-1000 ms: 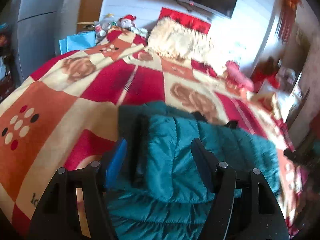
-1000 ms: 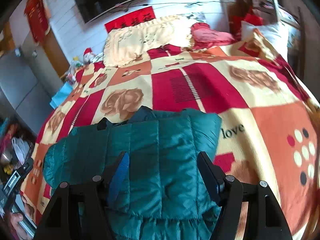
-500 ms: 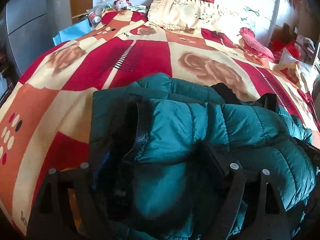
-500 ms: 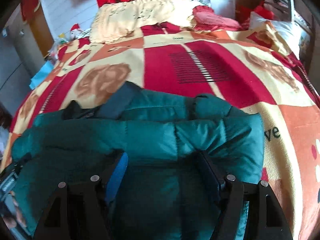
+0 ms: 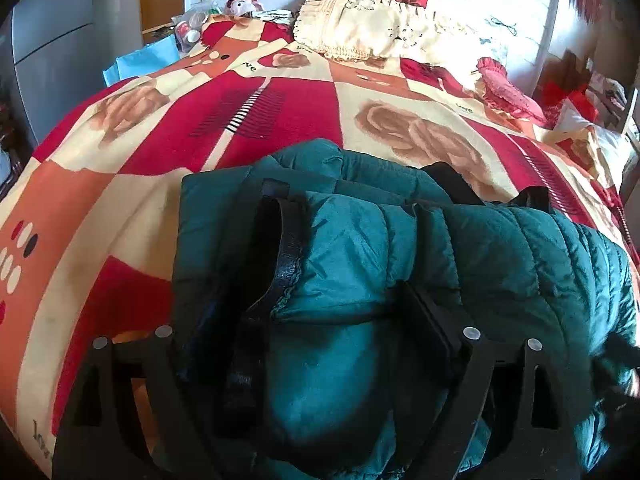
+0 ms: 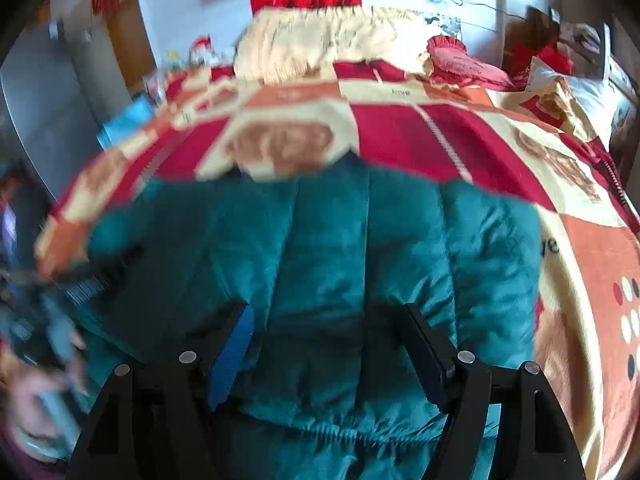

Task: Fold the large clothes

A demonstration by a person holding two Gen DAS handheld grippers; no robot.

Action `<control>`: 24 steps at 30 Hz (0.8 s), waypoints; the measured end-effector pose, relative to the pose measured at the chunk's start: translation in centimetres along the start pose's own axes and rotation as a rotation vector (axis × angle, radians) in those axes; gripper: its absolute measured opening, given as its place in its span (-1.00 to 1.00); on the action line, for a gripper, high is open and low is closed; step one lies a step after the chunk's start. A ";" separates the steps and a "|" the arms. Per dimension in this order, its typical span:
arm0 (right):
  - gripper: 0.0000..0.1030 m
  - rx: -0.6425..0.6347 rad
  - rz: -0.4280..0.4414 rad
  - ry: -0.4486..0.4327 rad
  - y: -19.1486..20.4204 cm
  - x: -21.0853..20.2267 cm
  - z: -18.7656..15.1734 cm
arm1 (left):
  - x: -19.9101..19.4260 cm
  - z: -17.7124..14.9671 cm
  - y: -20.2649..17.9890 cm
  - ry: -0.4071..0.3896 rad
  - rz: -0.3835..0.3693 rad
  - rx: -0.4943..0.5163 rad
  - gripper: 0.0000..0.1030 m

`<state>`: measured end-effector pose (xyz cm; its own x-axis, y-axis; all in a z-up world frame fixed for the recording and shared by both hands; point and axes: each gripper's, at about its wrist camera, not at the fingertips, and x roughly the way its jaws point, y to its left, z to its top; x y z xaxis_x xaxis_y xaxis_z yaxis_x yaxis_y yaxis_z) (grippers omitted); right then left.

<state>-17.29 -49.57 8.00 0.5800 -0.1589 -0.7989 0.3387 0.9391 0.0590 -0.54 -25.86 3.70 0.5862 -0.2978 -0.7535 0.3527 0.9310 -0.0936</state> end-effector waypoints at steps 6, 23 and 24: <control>0.41 -0.048 -0.033 0.028 0.2 1.3 -1.1 | 0.1 -0.2 -0.2 -0.009 0.011 0.009 0.70; 0.41 0.051 -0.079 0.016 -6.2 -0.3 -3.4 | 0.0 -0.2 -0.4 -0.031 0.014 0.014 0.77; 0.41 0.049 -0.083 0.018 -6.2 -0.3 -3.4 | -0.1 -0.2 -0.3 -0.033 0.011 0.012 0.77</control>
<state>-22.05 -54.34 5.84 0.5355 -0.2297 -0.8127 0.4212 0.9067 0.0213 -0.82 -26.11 3.65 0.6138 -0.2941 -0.7326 0.3546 0.9318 -0.0769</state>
